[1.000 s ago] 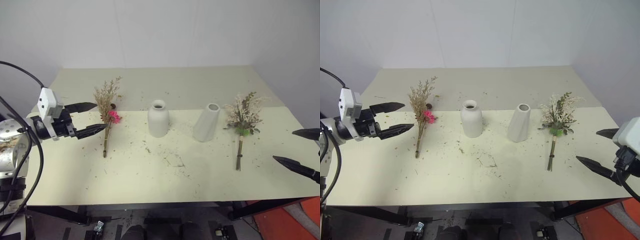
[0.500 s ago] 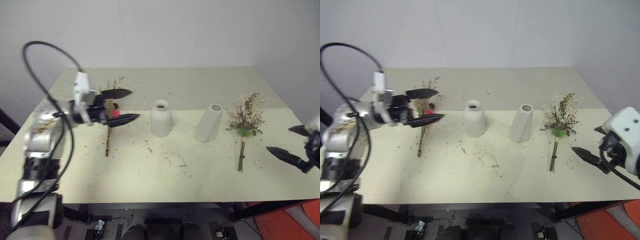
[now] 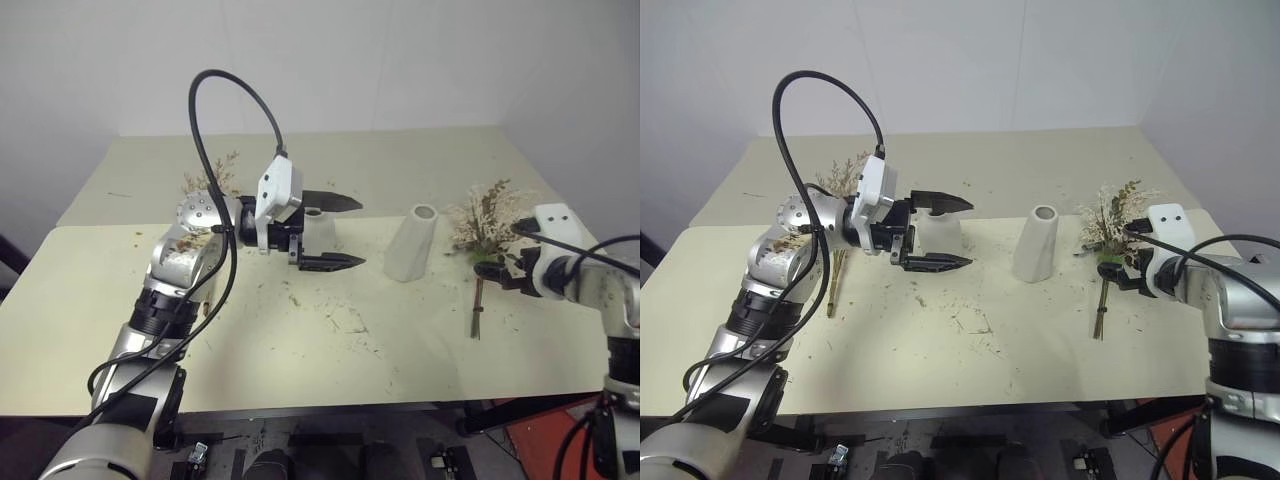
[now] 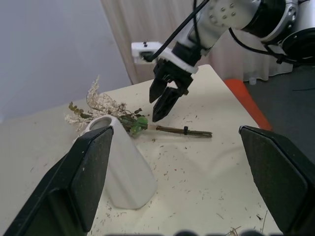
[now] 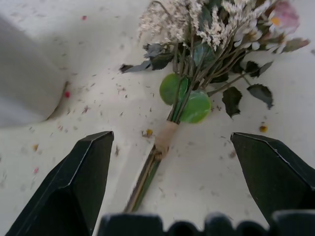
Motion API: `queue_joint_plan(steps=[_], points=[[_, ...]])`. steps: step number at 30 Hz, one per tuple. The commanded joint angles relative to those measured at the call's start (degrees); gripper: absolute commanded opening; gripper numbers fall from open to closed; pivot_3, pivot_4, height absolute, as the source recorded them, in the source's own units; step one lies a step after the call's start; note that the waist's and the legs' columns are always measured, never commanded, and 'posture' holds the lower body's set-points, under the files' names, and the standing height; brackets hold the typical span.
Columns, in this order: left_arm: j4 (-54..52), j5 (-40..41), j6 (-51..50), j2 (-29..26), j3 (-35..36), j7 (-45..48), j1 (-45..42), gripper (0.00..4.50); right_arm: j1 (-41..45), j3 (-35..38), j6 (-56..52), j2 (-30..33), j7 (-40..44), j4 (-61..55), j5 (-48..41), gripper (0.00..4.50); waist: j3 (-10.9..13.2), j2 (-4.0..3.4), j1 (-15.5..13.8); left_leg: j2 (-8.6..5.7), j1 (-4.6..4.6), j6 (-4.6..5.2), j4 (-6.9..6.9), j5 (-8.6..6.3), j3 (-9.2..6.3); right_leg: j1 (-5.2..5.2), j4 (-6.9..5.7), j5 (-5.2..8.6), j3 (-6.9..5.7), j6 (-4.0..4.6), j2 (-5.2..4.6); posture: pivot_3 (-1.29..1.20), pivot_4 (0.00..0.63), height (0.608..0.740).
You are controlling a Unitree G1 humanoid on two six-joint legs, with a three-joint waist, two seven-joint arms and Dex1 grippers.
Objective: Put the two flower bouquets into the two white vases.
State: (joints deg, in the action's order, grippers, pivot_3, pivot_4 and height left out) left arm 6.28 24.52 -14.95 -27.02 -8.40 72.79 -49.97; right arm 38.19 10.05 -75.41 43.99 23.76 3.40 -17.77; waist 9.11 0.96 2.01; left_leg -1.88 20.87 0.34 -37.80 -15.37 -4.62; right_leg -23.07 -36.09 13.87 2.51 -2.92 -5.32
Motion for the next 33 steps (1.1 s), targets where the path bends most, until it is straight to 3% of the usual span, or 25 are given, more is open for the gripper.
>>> queue_joint_plan(steps=[1, 7, 10, 18, 21, 28, 33], points=[[-1.58, -0.65, 1.03, -0.71, 0.99, -0.3, 0.08, 4.46, 3.38, -1.17, 1.9, -0.83, -0.83, 5.81, 1.65, 4.5, -0.01, -0.02, 0.0, 0.0, 0.1, -0.05, -0.01, 0.03, 0.0, -0.09, -0.04, -0.01, -0.01, 0.01, 0.0, 0.0, 0.15, 0.74], [-3.84, -0.68, 0.54, -1.91, 1.81, -1.36, 2.66, 4.46, 8.01, -4.35, 6.49, -3.02, -0.39, 16.6, 3.93, 4.5, -0.08, -0.13, 0.18, -0.01, 0.18, -0.08, -0.01, 0.05, 0.0, -0.17, -0.03, -0.02, -0.01, 0.01, 0.0, 0.0, 0.15, 0.74], [-4.78, -0.72, 0.28, -2.42, 2.08, -2.11, 3.76, 4.5, 10.17, -4.87, 8.38, -3.69, -0.01, 20.26, 4.5, 3.91, -0.08, -0.15, 0.42, 0.0, 0.17, -0.08, -0.01, 0.05, 0.0, -0.17, -0.02, -0.02, -0.01, 0.01, 0.01, 0.0, 0.15, 0.74], [-6.52, -0.16, -0.4, -4.25, 3.16, -3.34, 6.55, 4.5, 14.48, -6.02, 8.6, -4.4, 1.62, 27.33, 5.23, 1.06, -0.11, -0.19, 0.49, -0.01, 0.17, -0.08, -0.01, 0.06, 0.0, -0.17, -0.04, -0.03, -0.01, 0.01, 0.01, 0.0, 0.15, 0.74], [-6.95, 0.05, -0.64, -5.9, 4.02, -3.28, 8.13, 4.5, 15.14, -5.57, 8.55, -4.75, 1.23, 28.58, 5.53, 0.19, -0.12, -0.21, 0.57, 0.0, 0.16, -0.08, -0.01, 0.06, 0.0, -0.17, -0.07, -0.03, -0.01, 0.01, 0.02, 0.0, 0.15, 0.74], [-6.28, -0.27, -0.36, -8.3, 5.04, -3.4, 9.27, 4.5, 14.02, -3.61, 8.24, -5.0, -1.02, 25.59, 5.55, 0.18, -0.13, -0.21, 0.47, -0.01, 0.16, -0.09, -0.01, 0.06, -0.01, -0.16, -0.06, -0.03, -0.02, 0.01, 0.01, 0.0, 0.15, 0.74], [-5.88, -0.32, -0.56, -8.85, 5.25, -3.33, 8.48, 4.5, 10.9, 3.22, 19.08, -5.26, -9.53, 8.47, 7.36, 0.18, -0.13, -0.25, 0.4, -0.01, 0.23, -0.09, 0.0, 0.06, -0.03, -0.23, -0.15, -0.04, -0.03, 0.0, 0.0, 0.0, 0.15, 0.74]])
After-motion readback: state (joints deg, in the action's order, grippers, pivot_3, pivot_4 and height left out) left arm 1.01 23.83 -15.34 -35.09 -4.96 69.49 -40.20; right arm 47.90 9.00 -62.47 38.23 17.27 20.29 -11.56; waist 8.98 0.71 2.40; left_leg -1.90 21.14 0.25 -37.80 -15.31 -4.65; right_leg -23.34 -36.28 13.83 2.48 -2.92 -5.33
